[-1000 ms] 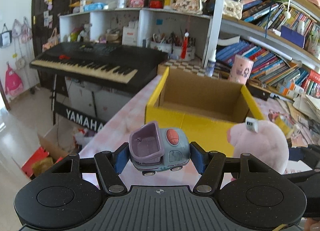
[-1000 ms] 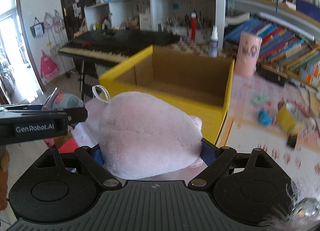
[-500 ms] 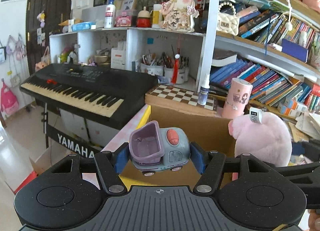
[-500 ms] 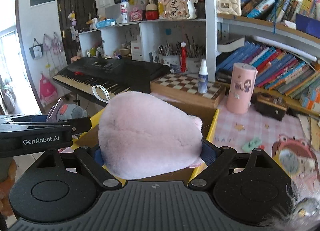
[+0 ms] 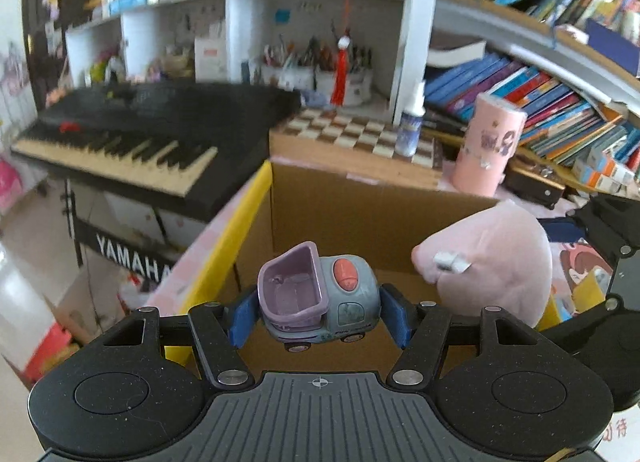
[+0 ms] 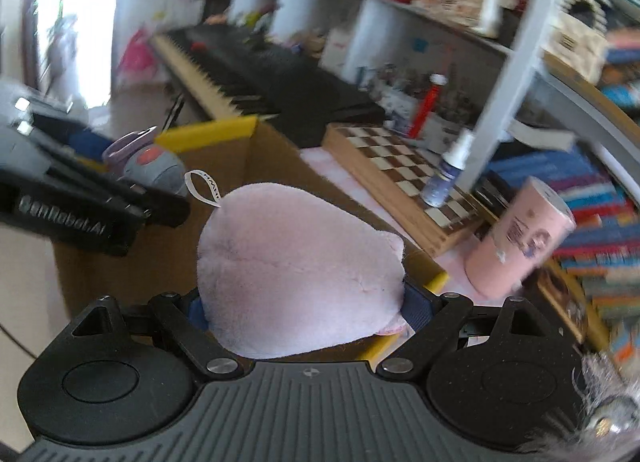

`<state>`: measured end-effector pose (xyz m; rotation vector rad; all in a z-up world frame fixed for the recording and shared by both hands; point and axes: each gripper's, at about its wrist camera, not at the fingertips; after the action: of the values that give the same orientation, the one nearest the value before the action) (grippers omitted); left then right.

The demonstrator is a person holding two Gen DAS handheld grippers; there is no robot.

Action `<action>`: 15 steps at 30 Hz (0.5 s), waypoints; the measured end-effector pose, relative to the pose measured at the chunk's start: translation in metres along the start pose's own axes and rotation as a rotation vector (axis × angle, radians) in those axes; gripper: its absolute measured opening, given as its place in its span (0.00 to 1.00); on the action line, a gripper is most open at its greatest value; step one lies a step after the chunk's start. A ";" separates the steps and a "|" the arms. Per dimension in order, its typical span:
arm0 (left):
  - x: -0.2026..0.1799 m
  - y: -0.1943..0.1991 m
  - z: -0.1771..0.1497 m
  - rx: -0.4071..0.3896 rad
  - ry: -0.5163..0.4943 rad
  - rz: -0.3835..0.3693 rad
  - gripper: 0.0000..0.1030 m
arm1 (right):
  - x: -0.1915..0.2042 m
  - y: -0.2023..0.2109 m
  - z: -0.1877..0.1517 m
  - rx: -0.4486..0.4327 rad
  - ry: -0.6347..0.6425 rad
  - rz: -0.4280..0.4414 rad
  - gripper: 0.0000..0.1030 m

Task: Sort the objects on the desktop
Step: 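Carry the truck in the left gripper and the plush in the right gripper toward the yellow box, then lower both toys into the yellow box and open both grippers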

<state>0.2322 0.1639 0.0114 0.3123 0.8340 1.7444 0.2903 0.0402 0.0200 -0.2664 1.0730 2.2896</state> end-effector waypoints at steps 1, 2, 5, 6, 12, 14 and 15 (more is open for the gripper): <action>0.000 -0.006 0.000 0.014 -0.004 0.013 0.63 | 0.002 -0.005 0.000 0.004 0.034 0.011 0.86; 0.000 -0.011 0.000 0.027 -0.012 0.021 0.63 | 0.004 -0.011 0.001 0.012 0.070 0.026 0.86; -0.001 -0.024 -0.003 0.063 -0.042 0.046 0.63 | 0.008 -0.028 0.003 0.043 0.149 0.078 0.86; -0.004 -0.026 -0.006 0.057 -0.081 0.066 0.63 | 0.009 -0.034 0.003 0.056 0.179 0.100 0.86; -0.014 -0.036 -0.013 0.128 -0.152 0.081 0.63 | 0.015 -0.050 0.002 0.110 0.340 0.218 0.86; -0.012 -0.041 -0.017 0.170 -0.139 0.076 0.63 | 0.017 -0.051 0.002 0.122 0.402 0.253 0.86; -0.012 -0.044 -0.020 0.188 -0.135 0.076 0.63 | 0.018 -0.052 0.002 0.128 0.431 0.268 0.86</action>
<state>0.2566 0.1510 -0.0294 0.5876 0.8996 1.6970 0.3066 0.0758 -0.0191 -0.6183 1.5450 2.4465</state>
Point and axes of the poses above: each gripper's, at about its wrist camera, not at the fingertips, and y roughly against the way its jaws point, x to its left, z to its top, and after that the axes turned 11 degrees about y, right-handed
